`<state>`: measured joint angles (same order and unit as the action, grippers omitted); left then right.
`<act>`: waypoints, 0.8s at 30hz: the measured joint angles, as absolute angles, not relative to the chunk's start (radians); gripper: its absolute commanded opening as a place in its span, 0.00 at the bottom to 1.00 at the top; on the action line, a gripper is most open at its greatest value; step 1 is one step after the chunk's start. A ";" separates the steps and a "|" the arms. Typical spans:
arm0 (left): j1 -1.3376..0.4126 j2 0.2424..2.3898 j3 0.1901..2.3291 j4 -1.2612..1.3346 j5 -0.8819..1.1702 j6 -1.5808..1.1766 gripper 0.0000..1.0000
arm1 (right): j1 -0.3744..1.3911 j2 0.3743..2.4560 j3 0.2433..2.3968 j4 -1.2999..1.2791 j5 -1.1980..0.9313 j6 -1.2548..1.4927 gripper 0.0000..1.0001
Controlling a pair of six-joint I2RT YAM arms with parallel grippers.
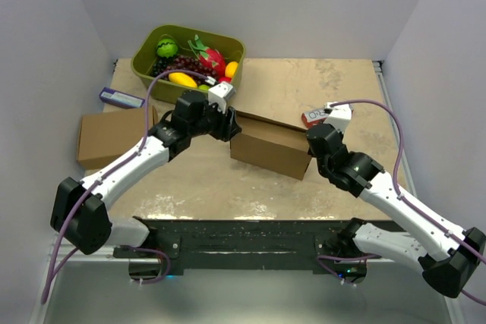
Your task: Fold the paper box
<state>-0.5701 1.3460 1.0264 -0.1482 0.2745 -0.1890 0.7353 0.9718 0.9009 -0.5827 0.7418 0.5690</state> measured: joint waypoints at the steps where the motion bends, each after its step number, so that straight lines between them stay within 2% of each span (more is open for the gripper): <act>1: -0.572 1.346 1.032 -0.158 0.270 -0.181 0.50 | 0.735 0.972 0.901 -0.583 0.741 0.569 0.00; 18: -0.583 1.347 1.074 -0.204 0.201 -0.134 0.51 | 0.741 0.965 0.896 -0.582 0.738 0.569 0.00; 24: -0.583 1.348 1.093 -0.195 0.200 -0.134 0.34 | 0.741 0.968 0.896 -0.578 0.737 0.568 0.00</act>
